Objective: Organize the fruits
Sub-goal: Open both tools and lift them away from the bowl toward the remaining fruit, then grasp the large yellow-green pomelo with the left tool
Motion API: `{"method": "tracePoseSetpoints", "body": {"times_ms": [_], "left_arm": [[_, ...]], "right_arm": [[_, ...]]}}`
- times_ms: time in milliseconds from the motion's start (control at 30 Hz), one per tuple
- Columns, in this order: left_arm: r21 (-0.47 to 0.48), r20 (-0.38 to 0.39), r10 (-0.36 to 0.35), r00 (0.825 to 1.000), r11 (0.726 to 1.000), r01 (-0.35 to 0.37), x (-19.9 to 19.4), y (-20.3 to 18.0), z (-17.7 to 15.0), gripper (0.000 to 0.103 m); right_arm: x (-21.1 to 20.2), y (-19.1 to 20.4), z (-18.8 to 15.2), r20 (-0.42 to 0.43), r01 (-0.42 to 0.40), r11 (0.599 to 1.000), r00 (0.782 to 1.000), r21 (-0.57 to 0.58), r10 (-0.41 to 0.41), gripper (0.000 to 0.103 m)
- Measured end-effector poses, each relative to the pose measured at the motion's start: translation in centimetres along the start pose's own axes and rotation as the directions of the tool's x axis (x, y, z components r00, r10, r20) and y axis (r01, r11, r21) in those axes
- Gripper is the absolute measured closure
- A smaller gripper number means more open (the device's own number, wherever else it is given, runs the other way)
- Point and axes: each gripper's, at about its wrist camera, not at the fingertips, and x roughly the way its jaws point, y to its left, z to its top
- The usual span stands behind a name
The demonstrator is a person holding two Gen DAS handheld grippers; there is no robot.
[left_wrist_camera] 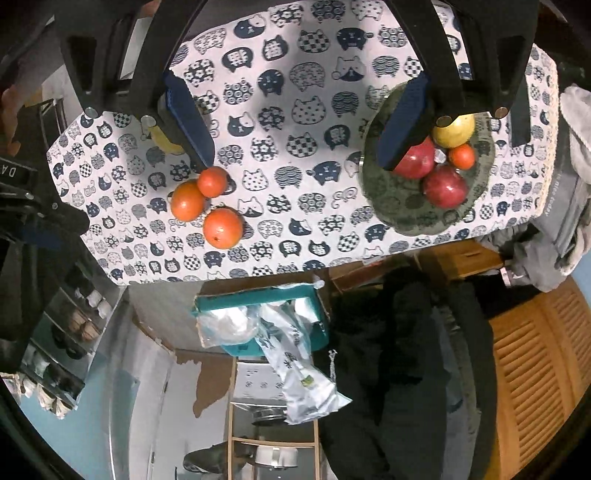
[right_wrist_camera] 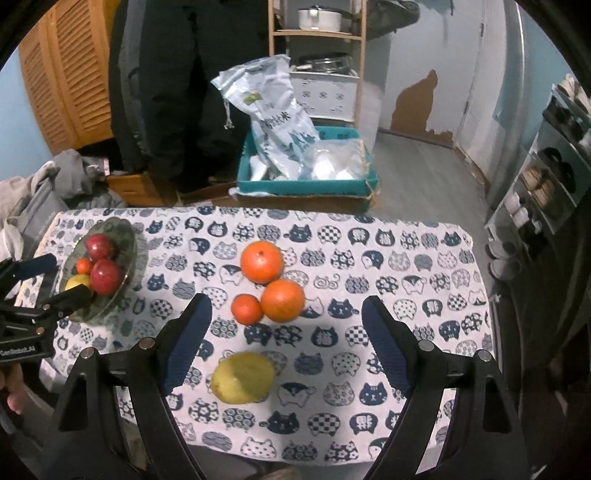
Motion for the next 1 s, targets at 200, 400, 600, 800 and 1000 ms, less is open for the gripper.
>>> {"method": "tracePoseSetpoints", "body": {"times_ms": [200,400,600,800,1000], "left_arm": [[0.036,-0.028,-0.008,1.0,0.999,0.009,1.7,-2.1,-0.6,0.012],[0.065,-0.085,-0.052,0.995,0.996,0.058,4.2,-4.4,-1.4,0.012],[0.077,-0.161,-0.099,0.982,0.991,0.113,6.7,-6.7,-1.8,0.012],[0.091,-0.22,-0.119,0.968,0.986,0.142,8.9,-8.6,-2.5,0.012],[0.07,-0.288,-0.167,0.943,0.978,0.194,11.3,-9.9,-2.9,0.012]], "right_arm": [[1.0,-1.6,-0.9,-0.038,0.014,1.0,0.999,0.016,-0.013,0.019],[3.1,-2.7,-2.1,-0.101,0.02,0.999,0.995,0.04,-0.015,0.019],[5.8,-4.1,-3.8,-0.184,0.023,0.996,0.983,0.09,-0.006,0.019],[7.7,-5.5,-5.0,-0.237,0.056,0.992,0.971,0.113,-0.027,0.019],[8.9,-6.6,-5.4,-0.269,0.07,0.988,0.963,0.139,-0.03,0.019]]}}
